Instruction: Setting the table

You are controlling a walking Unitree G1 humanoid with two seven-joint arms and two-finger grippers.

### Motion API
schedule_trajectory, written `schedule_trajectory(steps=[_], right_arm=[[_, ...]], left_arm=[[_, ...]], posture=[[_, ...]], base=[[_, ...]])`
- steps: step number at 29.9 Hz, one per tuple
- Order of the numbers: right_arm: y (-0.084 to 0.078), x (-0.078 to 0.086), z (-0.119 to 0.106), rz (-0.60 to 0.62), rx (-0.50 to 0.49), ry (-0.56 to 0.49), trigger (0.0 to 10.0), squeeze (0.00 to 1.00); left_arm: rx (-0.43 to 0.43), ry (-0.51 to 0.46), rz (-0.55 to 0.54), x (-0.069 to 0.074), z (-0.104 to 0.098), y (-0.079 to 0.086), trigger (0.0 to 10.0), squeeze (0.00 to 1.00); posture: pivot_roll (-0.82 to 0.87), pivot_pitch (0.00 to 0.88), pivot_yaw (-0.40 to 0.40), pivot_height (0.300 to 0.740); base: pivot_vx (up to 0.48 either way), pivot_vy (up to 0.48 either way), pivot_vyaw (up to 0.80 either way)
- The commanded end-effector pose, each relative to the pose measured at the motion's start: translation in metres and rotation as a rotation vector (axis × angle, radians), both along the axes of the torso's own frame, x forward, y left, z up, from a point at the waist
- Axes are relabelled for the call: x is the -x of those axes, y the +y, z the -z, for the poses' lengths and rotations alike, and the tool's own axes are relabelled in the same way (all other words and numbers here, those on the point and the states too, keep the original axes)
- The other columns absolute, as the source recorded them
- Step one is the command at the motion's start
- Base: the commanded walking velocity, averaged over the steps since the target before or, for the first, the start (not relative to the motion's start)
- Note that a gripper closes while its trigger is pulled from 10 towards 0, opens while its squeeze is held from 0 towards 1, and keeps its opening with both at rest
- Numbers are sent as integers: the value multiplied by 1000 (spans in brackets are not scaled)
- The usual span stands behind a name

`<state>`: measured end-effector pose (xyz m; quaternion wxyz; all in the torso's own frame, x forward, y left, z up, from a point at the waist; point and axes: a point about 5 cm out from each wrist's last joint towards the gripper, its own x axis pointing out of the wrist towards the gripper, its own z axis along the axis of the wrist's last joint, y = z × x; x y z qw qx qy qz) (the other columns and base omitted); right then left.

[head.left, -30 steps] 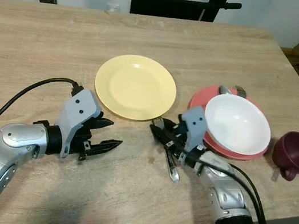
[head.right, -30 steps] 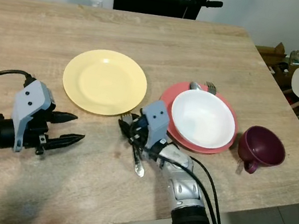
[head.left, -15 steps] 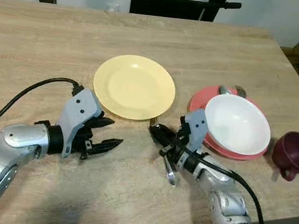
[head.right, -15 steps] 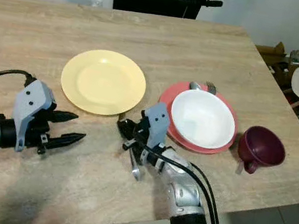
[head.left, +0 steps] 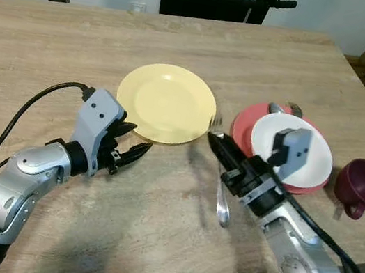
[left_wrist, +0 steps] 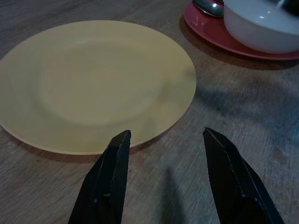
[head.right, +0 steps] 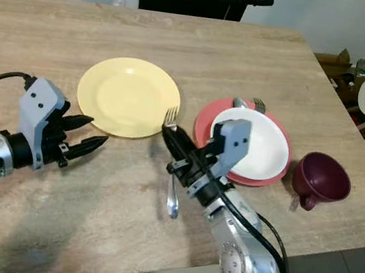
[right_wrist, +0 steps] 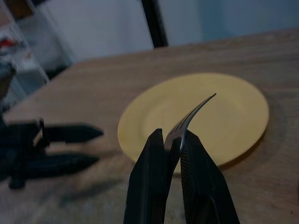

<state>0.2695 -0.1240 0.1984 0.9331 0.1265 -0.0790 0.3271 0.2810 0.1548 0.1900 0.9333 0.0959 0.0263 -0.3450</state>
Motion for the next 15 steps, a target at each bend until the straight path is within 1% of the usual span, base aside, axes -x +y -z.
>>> schedule_trajectory(steps=[1, 2, 3, 5, 6, 7, 8, 10, 13, 15], right_arm=[[-1, 3, -9, 4, -44, -12, 10000, 0], [-1, 3, -9, 4, -44, -12, 10000, 0], [-1, 3, -16, 13, -72, -22, 10000, 0], [-2, -1, -36, 71, -130, -70, 10000, 0], [-2, -1, -36, 71, -130, -70, 10000, 0], [-4, -5, -47, 127, -169, -103, 10000, 0], [-4, -5, -47, 127, -169, -103, 10000, 0], [-10, -13, -60, 263, -175, -166, 10000, 0], [-11, -14, -63, 295, -170, -182, 10000, 0], [-17, -20, -66, 449, -127, -218, 10000, 0]], left_arm=[[6, 26, 1, 1, 5, -2, 10000, 0], [6, 26, 1, 1, 5, -2, 10000, 0], [7, 21, -5, 0, 4, -3, 10000, 0], [23, 3, -41, -4, 1, -3, 10000, 0], [23, 3, -41, -4, 1, -3, 10000, 0], [37, -11, -68, -6, -2, -2, 10000, 0], [37, -11, -68, -6, -2, -2, 10000, 0], [45, -50, -115, -9, -8, 1, 10000, 0], [47, -60, -128, -10, -9, 2, 10000, 0], [81, -79, -191, -13, -13, 6, 10000, 0]], posture=[[-62, 153, 35, 740], [-62, 153, 35, 740], [-62, 153, 35, 740], [-55, 151, 33, 740], [-55, 151, 33, 740], [-54, 150, 31, 740], [-54, 150, 31, 740], [-51, 151, 29, 740], [-51, 151, 29, 740], [-43, 144, 37, 740]], base=[[0, 0, 0], [0, 0, 0], [0, 0, 0], [0, 0, 0], [0, 0, 0], [0, 0, 0], [0, 0, 0], [0, 0, 0], [0, 0, 0], [0, 0, 0]])
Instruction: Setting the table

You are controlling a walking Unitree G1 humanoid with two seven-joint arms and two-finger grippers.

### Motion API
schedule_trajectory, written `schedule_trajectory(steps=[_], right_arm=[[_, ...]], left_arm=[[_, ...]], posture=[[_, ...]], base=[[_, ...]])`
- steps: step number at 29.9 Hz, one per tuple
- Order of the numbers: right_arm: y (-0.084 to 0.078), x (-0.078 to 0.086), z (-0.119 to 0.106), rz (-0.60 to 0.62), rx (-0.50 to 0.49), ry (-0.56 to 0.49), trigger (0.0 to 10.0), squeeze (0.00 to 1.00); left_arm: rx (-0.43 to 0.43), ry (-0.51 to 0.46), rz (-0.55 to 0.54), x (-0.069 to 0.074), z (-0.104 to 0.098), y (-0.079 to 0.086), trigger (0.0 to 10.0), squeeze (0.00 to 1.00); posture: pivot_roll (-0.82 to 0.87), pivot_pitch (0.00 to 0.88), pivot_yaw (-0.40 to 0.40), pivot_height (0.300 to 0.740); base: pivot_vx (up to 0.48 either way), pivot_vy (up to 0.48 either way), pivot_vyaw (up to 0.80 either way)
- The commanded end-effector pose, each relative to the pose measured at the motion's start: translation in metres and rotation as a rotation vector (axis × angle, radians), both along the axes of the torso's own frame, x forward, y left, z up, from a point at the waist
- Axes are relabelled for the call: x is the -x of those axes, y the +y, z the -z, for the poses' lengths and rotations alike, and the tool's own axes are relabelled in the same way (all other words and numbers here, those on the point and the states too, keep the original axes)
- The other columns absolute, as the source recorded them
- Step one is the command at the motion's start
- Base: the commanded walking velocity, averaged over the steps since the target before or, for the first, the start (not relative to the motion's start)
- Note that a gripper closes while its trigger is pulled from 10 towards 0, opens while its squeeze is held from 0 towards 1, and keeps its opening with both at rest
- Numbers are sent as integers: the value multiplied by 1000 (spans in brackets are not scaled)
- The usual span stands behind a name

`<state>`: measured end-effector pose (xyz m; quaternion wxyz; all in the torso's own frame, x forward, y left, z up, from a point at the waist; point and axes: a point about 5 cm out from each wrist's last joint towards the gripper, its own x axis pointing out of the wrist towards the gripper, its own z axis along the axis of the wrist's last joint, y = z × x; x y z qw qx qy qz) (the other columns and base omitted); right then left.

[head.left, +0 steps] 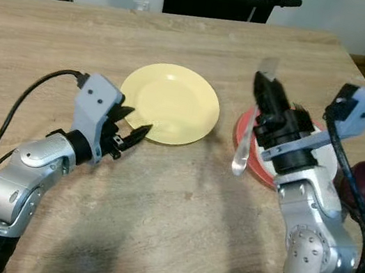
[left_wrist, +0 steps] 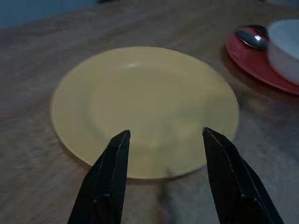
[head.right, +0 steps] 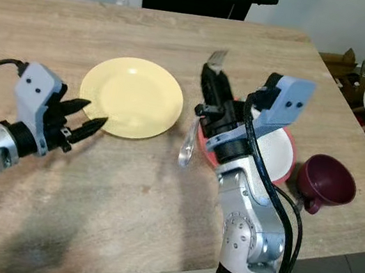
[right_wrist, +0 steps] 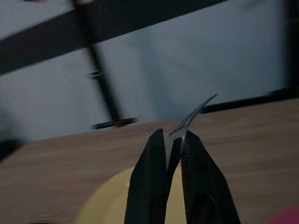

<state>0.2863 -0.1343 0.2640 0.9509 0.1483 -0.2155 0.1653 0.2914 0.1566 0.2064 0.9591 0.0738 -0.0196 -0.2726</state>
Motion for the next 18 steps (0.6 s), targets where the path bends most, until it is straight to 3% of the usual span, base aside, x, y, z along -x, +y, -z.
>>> schedule_trajectory(steps=[1, 2, 12, 18], right_arm=[[-7, -3, 0, 105, 16, -9, 10000, 0], [-9, -5, -3, 196, 47, -31, 10000, 0], [-2, -2, 1, 233, 89, -33, 10000, 0], [-4, -5, 35, 282, 138, 42, 10000, 0]], left_arm=[[10, 8, -45, -2, 3, 4, 10000, 0], [25, 6, -72, -4, 4, 5, 10000, 0], [12, 21, -66, 0, 10, 0, 10000, 0], [47, 5, -228, -3, 19, 7, 10000, 0]], posture=[[-43, 144, 37, 740], [-48, 141, 38, 740], [-58, 137, 36, 740], [-74, 95, 41, 740]], base=[[0, 0, 0], [0, 0, 0], [0, 0, 0], [0, 0, 0]])
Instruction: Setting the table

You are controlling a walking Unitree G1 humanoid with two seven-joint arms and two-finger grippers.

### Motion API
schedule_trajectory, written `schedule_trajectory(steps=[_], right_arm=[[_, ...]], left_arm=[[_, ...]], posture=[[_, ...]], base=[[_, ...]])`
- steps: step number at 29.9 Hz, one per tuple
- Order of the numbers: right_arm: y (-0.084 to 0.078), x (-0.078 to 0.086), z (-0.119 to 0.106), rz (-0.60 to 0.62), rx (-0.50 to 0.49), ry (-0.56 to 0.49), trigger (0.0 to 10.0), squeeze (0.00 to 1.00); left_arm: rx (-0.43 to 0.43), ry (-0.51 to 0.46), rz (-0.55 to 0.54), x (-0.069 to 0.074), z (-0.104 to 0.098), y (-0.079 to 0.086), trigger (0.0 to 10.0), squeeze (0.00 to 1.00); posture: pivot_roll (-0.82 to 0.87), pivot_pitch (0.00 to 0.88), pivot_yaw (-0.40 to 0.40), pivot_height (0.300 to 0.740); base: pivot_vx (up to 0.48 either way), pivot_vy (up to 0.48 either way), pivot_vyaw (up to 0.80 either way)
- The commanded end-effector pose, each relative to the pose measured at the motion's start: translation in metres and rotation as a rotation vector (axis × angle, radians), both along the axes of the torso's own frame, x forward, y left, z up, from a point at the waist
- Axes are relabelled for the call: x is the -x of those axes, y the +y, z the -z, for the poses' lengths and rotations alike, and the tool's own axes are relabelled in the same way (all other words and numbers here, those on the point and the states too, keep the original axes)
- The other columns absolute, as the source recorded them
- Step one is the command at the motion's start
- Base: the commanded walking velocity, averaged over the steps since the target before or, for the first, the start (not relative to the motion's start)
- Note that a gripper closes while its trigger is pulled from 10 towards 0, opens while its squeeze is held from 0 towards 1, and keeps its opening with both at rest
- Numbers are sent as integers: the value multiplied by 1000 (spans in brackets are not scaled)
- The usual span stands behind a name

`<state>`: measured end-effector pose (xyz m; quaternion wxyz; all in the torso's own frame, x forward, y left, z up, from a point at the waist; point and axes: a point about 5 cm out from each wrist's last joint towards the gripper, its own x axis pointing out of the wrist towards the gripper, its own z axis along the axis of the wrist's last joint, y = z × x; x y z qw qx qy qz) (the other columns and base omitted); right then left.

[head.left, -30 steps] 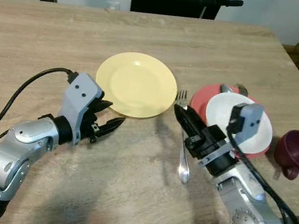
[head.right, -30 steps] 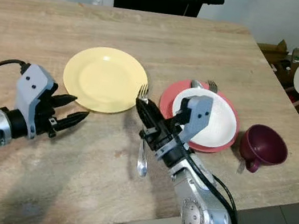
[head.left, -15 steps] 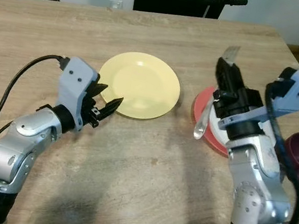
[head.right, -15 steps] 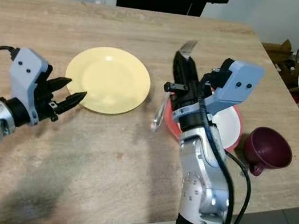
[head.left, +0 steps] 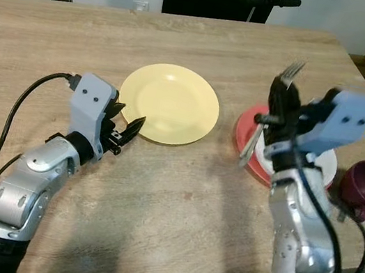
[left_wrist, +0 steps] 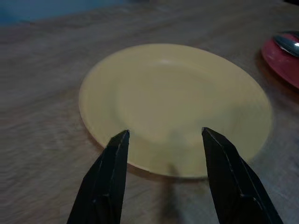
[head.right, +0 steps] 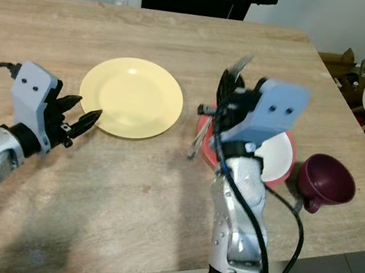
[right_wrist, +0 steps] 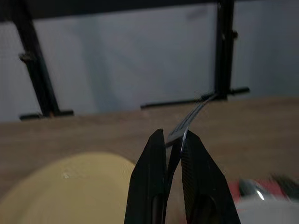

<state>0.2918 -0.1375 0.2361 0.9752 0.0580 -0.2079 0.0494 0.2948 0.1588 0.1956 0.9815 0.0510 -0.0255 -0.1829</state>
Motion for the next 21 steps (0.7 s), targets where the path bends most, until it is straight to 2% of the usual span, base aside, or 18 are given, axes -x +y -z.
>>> schedule_trajectory(steps=[1, 3, 8, 16, 21], right_arm=[[-1, 1, 14, 27, 9, 27, 10000, 0], [-3, 5, 24, 50, 5, 57, 10000, 0], [-5, 9, 29, 63, 6, 69, 10000, 0], [-10, 7, 34, 69, 27, 68, 10000, 0], [-8, 7, 37, 61, 32, 74, 10000, 0]], left_arm=[[-5, 12, -72, 1, 9, 7, 10000, 0], [-9, -22, -138, 4, 10, 14, 10000, 0], [-23, -61, -166, 9, 7, 20, 10000, 0], [-28, -59, -152, 14, 11, 15, 10000, 0], [-25, -65, -152, 15, 12, 12, 10000, 0]], posture=[[-74, 95, 41, 740], [-77, 81, 52, 740], [-76, 79, 55, 740], [-75, 72, 48, 740], [-75, 75, 47, 740]], base=[[0, 0, 0], [0, 0, 0], [0, 0, 0], [0, 0, 0], [-292, 0, 0]])
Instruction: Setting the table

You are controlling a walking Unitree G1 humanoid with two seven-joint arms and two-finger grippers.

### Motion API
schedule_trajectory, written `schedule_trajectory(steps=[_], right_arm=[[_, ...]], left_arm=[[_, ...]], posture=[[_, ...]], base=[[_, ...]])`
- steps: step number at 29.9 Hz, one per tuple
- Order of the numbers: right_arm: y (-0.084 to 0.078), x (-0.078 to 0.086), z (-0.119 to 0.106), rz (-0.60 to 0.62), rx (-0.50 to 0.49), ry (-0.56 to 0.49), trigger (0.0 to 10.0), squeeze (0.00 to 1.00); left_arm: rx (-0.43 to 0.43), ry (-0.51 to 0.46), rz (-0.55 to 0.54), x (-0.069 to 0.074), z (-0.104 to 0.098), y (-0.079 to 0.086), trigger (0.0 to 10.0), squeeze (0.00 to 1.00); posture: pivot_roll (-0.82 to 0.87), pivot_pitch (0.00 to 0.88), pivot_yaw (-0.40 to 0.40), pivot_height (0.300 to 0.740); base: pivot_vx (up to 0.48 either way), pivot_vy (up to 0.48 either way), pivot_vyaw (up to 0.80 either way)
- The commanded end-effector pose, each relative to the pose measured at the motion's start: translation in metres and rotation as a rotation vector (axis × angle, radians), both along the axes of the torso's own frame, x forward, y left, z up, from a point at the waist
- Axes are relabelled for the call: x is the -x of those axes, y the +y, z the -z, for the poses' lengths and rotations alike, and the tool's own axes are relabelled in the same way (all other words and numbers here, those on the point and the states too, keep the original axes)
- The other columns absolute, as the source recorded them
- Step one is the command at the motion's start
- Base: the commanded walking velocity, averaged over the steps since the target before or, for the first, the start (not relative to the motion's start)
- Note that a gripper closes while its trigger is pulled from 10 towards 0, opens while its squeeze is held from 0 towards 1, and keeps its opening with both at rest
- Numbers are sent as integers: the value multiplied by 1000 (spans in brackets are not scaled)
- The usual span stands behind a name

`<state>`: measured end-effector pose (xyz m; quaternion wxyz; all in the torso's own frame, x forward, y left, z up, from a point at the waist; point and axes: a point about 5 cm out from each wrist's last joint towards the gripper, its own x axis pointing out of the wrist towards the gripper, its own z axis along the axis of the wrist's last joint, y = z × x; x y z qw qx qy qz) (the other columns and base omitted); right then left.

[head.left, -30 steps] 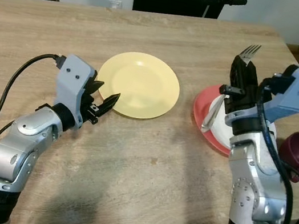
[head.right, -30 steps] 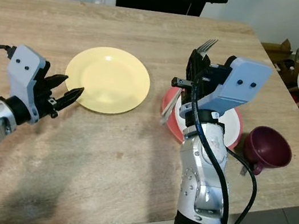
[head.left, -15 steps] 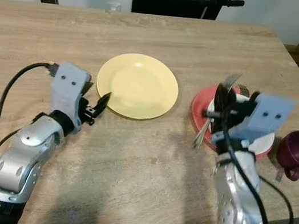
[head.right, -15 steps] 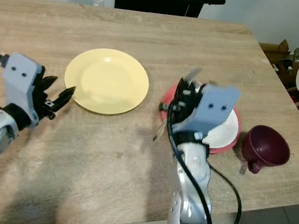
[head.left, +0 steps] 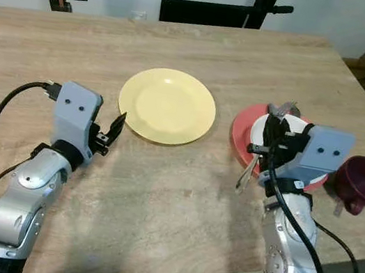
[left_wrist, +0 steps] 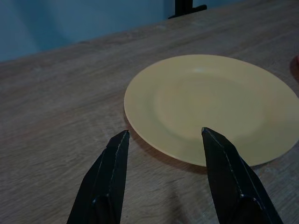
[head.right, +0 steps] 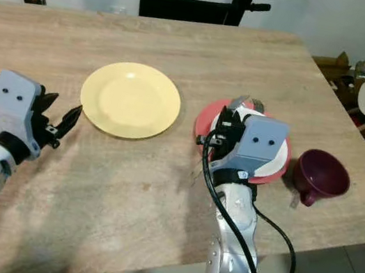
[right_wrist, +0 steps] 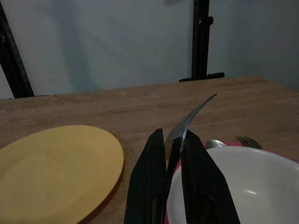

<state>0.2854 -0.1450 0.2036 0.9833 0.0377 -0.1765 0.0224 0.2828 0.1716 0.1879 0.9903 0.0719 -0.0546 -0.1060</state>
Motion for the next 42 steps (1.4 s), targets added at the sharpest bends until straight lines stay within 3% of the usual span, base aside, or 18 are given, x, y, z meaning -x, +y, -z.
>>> schedule_trajectory(steps=[1, 42], right_arm=[[0, 1, 5, 0, 0, 11, 10000, 0], [1, 2, 13, 5, -10, 30, 10000, 0]], left_arm=[[1, 7, 2, 4, 5, -2, 10000, 0], [-1, 15, 11, -1, 6, -1, 10000, 0]], posture=[[-75, 76, 48, 740], [-77, 85, 58, 740]], base=[[-356, 0, 0], [-343, 0, 0]])
